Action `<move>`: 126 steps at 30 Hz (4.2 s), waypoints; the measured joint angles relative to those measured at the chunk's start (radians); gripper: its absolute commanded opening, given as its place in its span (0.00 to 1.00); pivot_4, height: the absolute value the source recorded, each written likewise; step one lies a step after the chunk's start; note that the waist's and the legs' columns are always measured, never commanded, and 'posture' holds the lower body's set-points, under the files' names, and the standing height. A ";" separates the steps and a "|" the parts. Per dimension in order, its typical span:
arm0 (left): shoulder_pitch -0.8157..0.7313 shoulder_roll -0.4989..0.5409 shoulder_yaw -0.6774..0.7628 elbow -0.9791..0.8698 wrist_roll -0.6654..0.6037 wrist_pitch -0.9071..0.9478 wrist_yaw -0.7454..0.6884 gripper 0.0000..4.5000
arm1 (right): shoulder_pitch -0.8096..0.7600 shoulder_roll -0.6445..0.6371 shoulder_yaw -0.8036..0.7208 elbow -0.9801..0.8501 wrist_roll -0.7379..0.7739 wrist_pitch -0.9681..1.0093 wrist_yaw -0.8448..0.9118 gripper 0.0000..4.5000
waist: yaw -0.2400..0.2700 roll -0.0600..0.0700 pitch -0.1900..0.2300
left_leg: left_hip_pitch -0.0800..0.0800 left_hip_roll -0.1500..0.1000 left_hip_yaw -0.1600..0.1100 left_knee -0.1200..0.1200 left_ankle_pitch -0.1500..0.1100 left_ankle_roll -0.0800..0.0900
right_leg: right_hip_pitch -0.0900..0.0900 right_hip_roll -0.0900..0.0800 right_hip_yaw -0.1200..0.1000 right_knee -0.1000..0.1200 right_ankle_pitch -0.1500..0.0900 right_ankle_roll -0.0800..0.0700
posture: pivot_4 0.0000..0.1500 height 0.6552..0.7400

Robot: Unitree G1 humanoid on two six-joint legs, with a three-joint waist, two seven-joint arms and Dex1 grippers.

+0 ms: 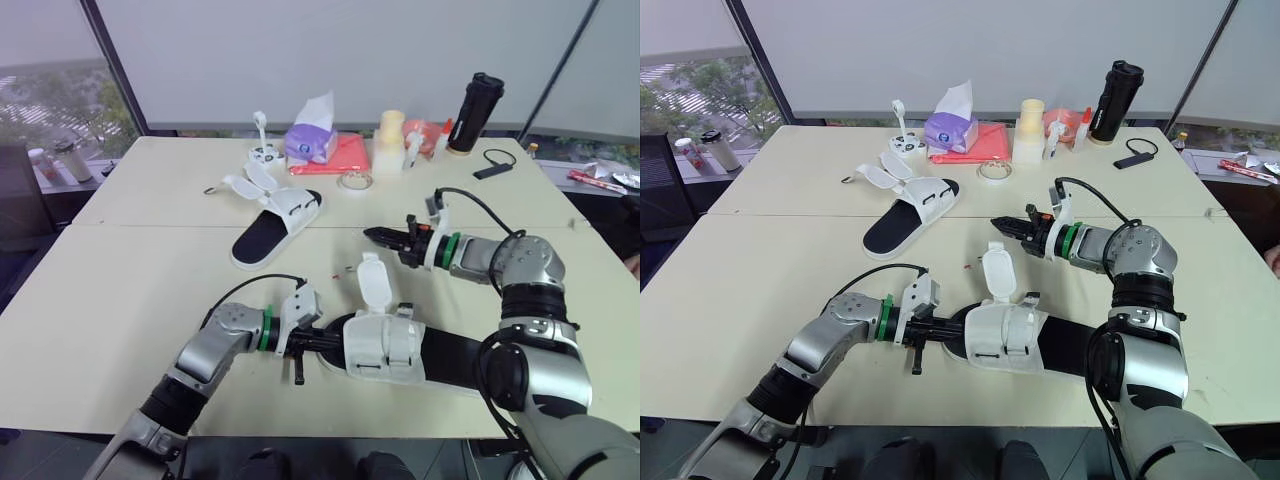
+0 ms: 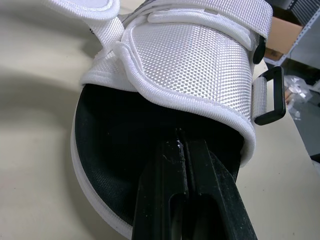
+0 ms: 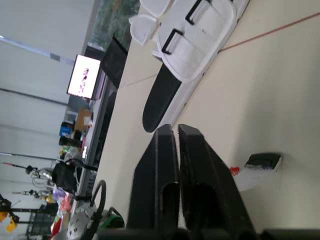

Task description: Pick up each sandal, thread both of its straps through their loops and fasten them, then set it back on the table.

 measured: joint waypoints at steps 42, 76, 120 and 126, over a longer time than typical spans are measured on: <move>0.026 -0.008 -0.003 0.008 0.004 -0.044 0.026 0.00 | -0.035 0.024 -0.061 0.032 -0.022 0.132 -0.028 0.02 | -0.001 0.001 -0.001 | 0.001 0.000 0.000 0.000 0.000 0.000 | 0.002 -0.001 0.001 0.000 0.000 0.000 | 1.00 1.00; -0.027 -0.020 -0.026 0.102 0.018 -0.106 -0.028 0.00 | 0.394 -0.137 0.095 -0.765 -0.003 -0.304 0.036 0.76 | 0.014 0.000 -0.001 | 0.003 0.000 -0.002 0.001 0.000 0.000 | 0.004 -0.005 0.002 -0.002 0.001 0.001 | 1.00 1.00; 0.047 -0.029 0.009 0.035 0.016 -0.102 0.049 0.00 | 0.020 0.024 0.097 -0.072 0.107 0.102 0.134 0.81 | -0.002 0.002 -0.002 | 0.002 -0.002 -0.002 -0.002 0.000 -0.001 | 0.002 -0.012 0.001 -0.003 0.000 -0.001 | 1.00 1.00; 0.055 -0.036 0.012 0.032 0.016 -0.105 0.060 0.00 | 0.022 0.031 0.097 -0.074 0.081 0.068 0.114 0.15 | -0.002 0.002 -0.002 | 0.002 -0.003 -0.001 -0.002 0.000 -0.001 | 0.002 -0.013 0.001 -0.003 0.000 -0.001 | 1.00 1.00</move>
